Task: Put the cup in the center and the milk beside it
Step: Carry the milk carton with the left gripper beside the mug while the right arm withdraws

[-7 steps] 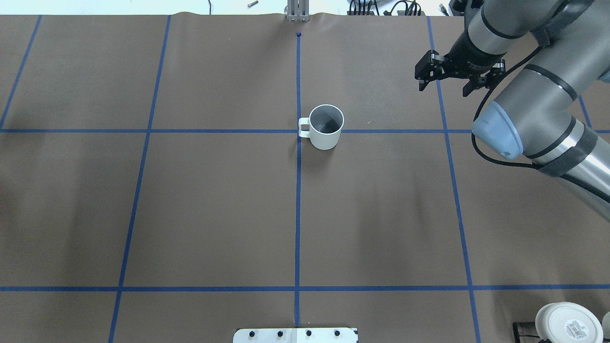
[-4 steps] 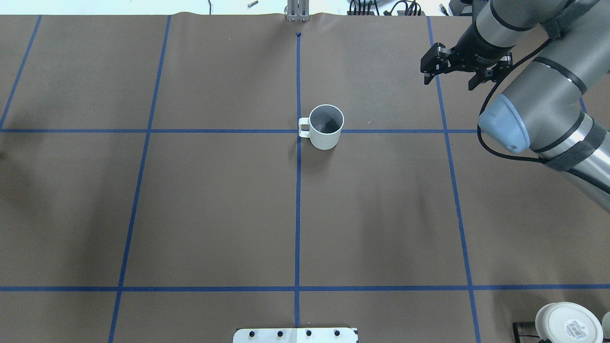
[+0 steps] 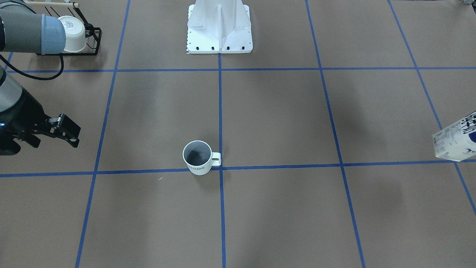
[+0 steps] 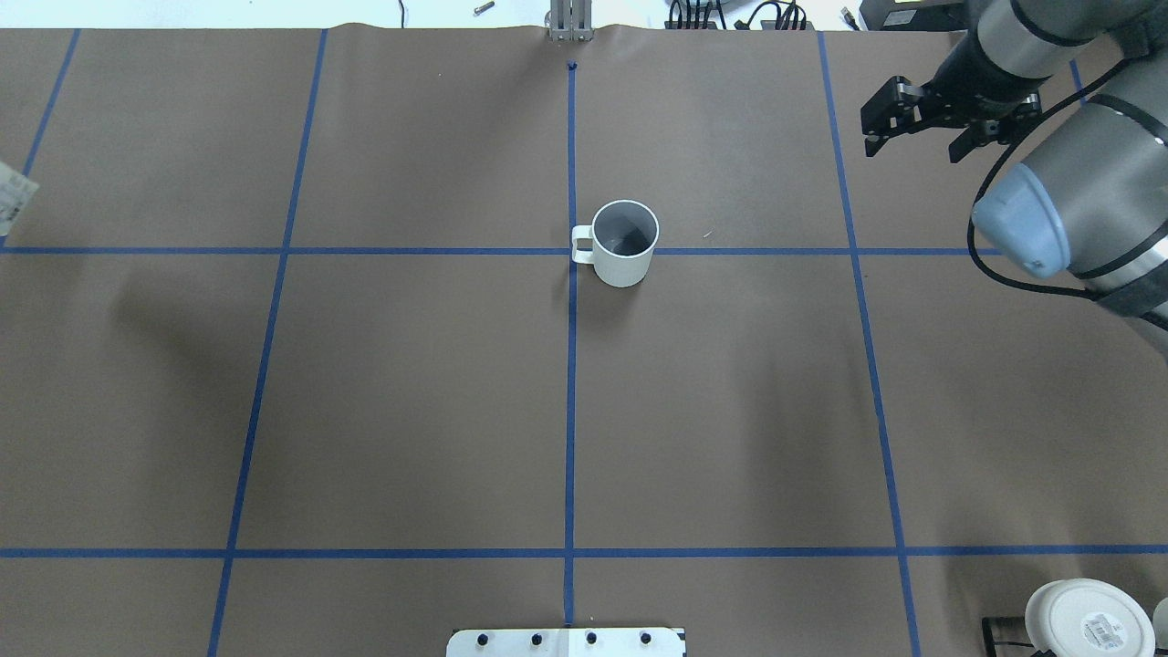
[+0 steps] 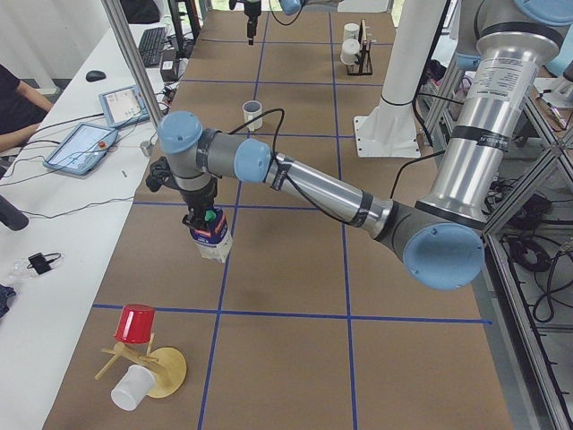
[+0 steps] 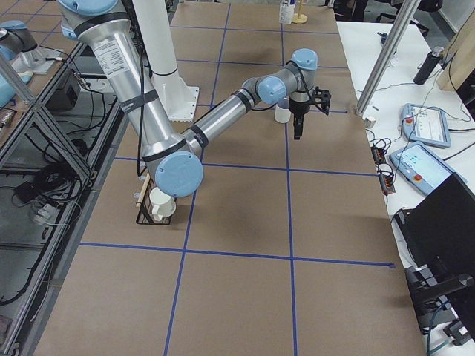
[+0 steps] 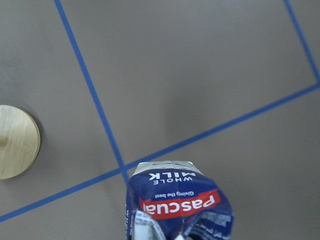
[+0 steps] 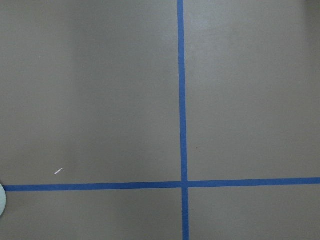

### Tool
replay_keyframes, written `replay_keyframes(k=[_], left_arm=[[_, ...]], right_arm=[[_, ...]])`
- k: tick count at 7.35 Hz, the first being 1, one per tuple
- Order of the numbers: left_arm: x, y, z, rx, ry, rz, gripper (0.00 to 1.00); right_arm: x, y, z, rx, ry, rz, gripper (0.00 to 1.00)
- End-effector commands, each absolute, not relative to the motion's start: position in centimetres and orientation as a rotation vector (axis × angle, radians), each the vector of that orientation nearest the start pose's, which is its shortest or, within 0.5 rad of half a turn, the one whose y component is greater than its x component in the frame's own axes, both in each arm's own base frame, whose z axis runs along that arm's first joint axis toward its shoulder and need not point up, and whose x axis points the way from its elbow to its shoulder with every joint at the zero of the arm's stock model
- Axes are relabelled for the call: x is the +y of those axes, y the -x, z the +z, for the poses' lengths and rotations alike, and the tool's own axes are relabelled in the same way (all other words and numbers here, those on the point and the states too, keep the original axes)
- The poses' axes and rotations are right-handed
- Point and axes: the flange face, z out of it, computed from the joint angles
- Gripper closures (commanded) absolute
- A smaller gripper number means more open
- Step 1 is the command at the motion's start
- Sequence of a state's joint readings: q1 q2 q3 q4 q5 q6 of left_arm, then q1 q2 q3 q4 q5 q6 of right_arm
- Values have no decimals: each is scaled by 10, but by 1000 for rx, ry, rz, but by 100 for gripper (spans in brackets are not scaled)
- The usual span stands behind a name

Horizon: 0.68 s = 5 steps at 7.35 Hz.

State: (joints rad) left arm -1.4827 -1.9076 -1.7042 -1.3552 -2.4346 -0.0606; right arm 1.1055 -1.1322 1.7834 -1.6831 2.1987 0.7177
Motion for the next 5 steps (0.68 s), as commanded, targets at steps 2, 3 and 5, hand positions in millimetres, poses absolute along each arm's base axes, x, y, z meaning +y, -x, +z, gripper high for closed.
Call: replay_keyframes(k=[2, 3, 5], left_arm=[[-623, -186, 270, 944, 1, -49, 100], [-613, -243, 246, 895, 9, -83, 100], [-601, -327, 186, 902, 75, -151, 100]], right_arm=[[-595, 160, 356, -787, -108, 38, 0], [-595, 159, 358, -794, -103, 36, 0], [-591, 158, 368, -792, -94, 39, 0]])
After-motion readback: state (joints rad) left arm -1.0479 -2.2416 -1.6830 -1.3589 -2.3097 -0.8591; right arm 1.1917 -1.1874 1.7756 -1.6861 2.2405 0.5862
